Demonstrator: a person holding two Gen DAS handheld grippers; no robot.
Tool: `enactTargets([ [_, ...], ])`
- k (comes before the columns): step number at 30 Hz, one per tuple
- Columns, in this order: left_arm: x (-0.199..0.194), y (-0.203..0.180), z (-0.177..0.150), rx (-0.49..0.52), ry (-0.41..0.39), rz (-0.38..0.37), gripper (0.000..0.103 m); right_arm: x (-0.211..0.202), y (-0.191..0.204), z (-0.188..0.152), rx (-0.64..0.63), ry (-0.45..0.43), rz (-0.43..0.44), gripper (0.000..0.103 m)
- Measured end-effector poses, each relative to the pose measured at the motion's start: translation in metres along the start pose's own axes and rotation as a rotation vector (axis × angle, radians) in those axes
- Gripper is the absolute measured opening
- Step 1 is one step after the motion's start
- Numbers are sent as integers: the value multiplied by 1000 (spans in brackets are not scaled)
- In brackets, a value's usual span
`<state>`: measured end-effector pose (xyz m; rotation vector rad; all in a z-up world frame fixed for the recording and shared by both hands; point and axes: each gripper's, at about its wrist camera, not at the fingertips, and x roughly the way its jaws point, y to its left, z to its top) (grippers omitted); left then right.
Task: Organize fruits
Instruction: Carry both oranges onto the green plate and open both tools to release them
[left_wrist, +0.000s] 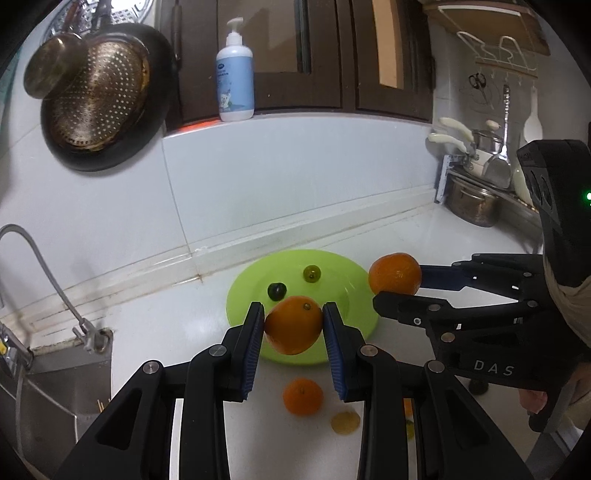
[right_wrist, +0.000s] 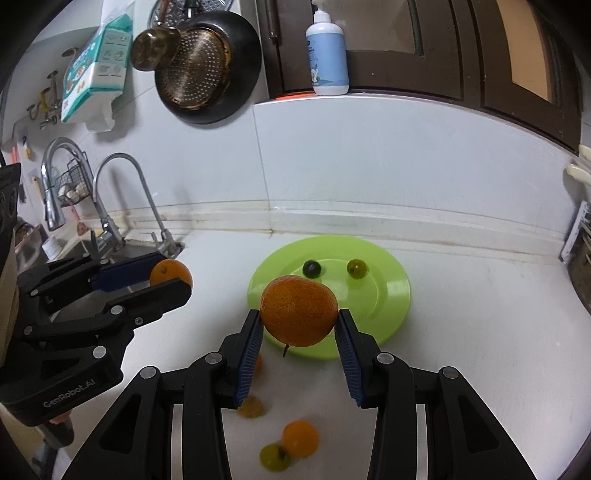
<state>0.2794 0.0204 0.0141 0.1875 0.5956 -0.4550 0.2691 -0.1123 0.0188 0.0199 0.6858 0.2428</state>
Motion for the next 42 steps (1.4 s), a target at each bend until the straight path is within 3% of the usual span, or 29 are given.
enactTargets([
  [12,74,22,18,-49,105,-59,32,58,-32,28,46,111,-10,41],
  [16,103,29,18,-80,173,-95,32,83,-44,30,69,166,-12,41],
  [28,168,34,5,-76,314,-74,32,148,-69,21,96,308,-46,41],
  [39,186,33,1,-66,364,-69,33,168,-74,15,99,357,-37,41],
  [42,185,33,3,-61,357,-62,39,170,-74,14,98,360,-37,42],
])
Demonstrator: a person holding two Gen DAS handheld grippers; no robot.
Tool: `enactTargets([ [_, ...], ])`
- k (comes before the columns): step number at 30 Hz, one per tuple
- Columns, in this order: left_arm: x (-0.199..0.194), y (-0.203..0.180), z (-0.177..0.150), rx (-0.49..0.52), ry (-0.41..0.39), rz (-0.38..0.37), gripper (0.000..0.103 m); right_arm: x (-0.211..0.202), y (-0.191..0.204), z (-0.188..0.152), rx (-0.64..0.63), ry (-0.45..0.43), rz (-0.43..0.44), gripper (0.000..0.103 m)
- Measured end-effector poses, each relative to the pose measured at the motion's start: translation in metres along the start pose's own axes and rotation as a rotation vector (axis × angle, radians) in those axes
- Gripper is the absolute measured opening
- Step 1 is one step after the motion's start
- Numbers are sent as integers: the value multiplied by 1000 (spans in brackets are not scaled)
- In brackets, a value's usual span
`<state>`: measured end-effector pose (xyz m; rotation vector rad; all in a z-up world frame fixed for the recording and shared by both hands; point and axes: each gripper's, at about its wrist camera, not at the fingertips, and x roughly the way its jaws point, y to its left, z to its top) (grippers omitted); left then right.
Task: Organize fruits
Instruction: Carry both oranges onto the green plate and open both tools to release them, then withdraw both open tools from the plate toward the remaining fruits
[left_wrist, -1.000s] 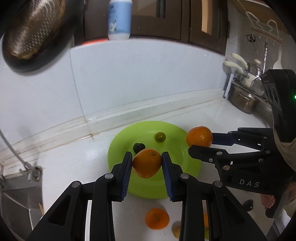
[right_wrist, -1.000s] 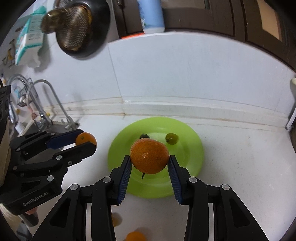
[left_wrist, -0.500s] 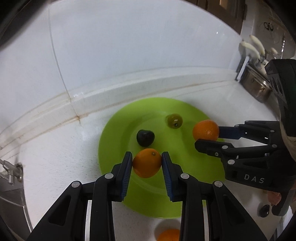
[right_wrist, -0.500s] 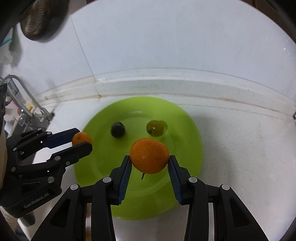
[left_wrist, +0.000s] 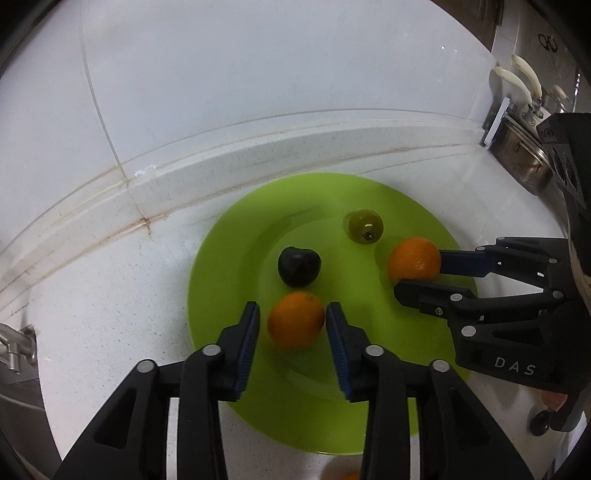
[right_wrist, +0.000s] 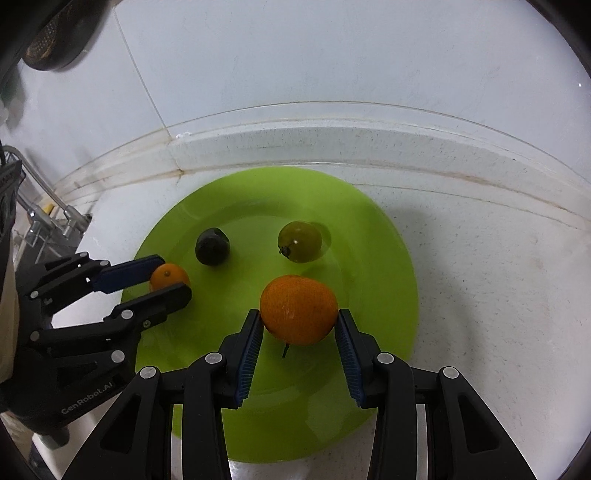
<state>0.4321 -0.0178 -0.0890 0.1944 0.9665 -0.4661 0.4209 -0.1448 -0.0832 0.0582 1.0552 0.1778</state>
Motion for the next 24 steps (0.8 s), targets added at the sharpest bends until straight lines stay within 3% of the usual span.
enactTargets([
  [12,-41,-5,-8,-5,-17,39,51,-35,1,-10,26,-67,12,42],
  [24,-124,-32,-34,34,-185,91,69,-119,20,-44,6,-241,-24,42],
])
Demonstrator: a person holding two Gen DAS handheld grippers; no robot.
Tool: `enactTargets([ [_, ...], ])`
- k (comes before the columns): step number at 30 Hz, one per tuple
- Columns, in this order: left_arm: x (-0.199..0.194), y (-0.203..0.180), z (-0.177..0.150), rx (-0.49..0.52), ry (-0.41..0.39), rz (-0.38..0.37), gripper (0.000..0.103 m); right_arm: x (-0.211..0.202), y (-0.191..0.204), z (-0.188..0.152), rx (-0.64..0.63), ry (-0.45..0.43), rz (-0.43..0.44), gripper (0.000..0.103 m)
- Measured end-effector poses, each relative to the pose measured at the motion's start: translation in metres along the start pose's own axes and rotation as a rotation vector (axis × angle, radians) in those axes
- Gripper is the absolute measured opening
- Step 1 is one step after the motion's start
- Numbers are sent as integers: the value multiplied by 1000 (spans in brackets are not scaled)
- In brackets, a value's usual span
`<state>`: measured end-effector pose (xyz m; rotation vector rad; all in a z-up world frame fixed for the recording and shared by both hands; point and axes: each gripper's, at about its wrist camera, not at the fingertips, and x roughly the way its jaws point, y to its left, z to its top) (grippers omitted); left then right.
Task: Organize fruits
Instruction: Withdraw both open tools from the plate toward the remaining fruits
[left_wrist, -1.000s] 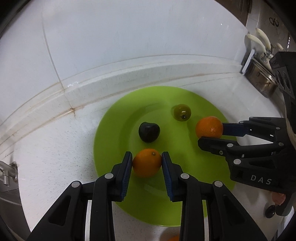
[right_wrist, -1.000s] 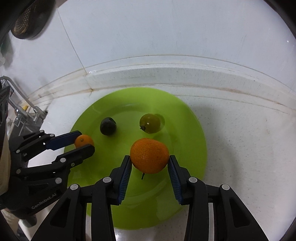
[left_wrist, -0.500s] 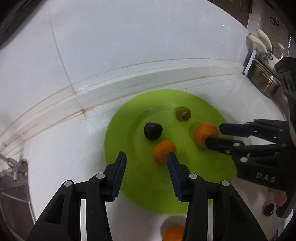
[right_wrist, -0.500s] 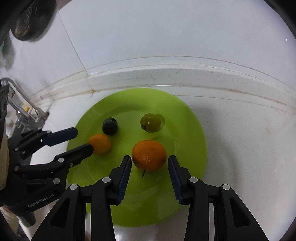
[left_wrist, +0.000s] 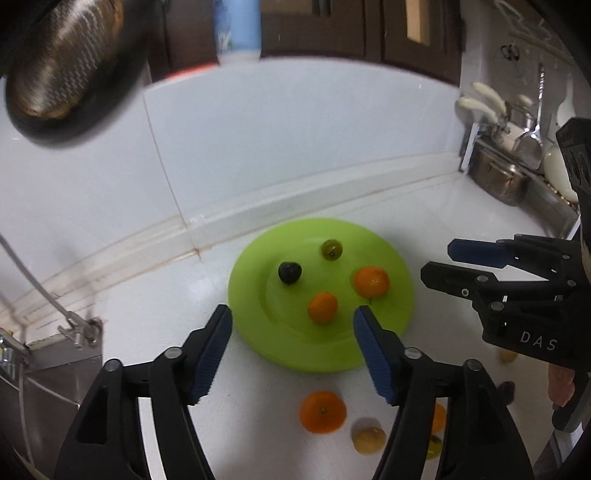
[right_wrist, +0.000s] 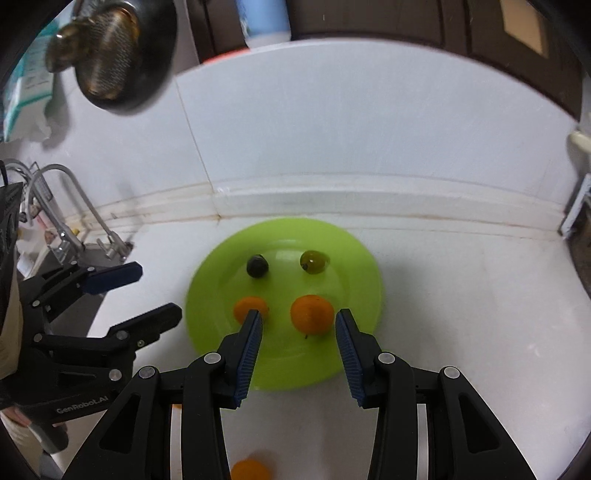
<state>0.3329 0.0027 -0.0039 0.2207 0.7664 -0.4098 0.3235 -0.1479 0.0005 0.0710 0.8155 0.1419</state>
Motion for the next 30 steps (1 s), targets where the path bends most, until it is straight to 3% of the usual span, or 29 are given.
enactTargets([
  [3,-21,-4,-7,-6,-30,-11,72,-21,2,-8,2,-45,-16,53],
  [8,-51,-11,-20,-25,-77,-8,78,-49,5,-24,10,-98,-39,53],
  [11,-65,-15,-29,-35,-101,-8,81,-62,7,-33,19,-126,-54,61],
  [30,-104,-51,-69,-18,-193,-68,86,-129,6,-95,81,-230,-198,65],
])
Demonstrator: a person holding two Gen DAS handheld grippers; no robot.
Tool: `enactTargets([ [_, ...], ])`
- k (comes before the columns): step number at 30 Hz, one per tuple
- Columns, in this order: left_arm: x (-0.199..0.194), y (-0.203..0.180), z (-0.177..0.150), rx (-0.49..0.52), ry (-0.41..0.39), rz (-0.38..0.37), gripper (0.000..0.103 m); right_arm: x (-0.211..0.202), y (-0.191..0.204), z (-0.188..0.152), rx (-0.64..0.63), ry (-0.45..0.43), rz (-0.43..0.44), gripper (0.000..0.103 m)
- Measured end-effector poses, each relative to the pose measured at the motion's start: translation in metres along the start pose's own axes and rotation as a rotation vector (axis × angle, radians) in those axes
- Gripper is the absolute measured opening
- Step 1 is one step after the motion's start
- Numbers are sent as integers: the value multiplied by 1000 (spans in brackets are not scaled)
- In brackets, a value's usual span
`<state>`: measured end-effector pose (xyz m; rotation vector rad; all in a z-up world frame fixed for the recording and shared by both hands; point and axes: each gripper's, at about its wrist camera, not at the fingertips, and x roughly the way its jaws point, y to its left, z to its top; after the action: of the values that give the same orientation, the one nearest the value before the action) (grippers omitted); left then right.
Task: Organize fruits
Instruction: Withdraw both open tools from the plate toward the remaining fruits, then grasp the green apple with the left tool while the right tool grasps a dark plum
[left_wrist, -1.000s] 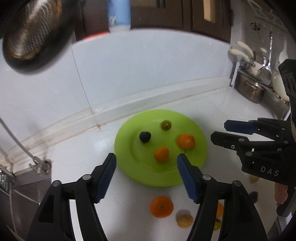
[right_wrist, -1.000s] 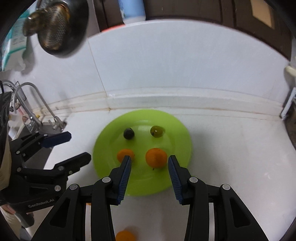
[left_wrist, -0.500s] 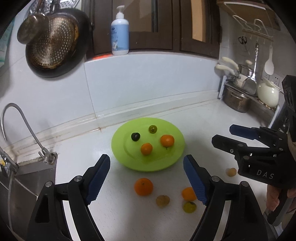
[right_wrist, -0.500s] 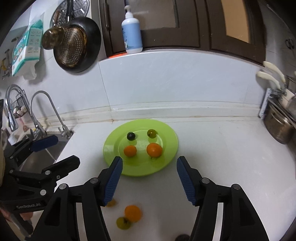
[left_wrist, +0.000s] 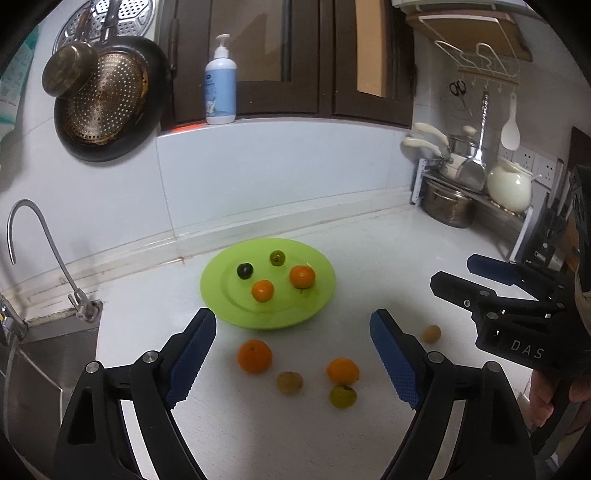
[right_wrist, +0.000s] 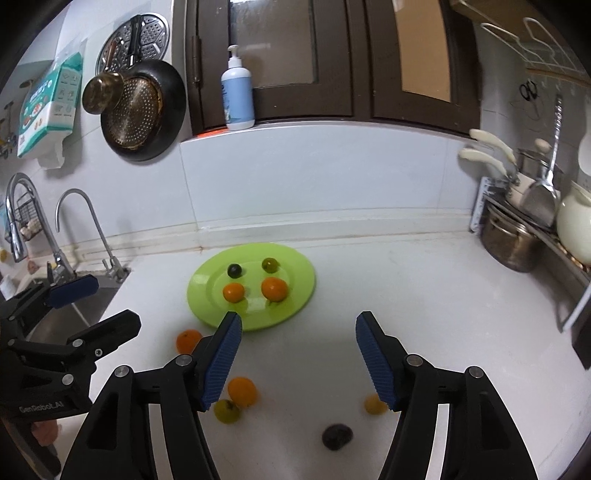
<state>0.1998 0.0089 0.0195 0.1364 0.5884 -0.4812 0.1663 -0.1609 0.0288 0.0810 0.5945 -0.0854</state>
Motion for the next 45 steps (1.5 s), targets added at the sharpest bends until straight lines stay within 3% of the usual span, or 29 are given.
enactTargets([
  [9,8,-16,-27,37,22,-12,86,-2,-16,-32,64,43,-28,65],
  [24,38,-34,-64,106,109,-58,85,12,-23,-75,63,136,-45,65],
  [36,70,-46,-78,116,223,-88,69,36,-33,-97,79,216,-34,64],
  [45,87,-48,-84,102,282,-101,55,51,-39,-103,68,266,-20,52],
])
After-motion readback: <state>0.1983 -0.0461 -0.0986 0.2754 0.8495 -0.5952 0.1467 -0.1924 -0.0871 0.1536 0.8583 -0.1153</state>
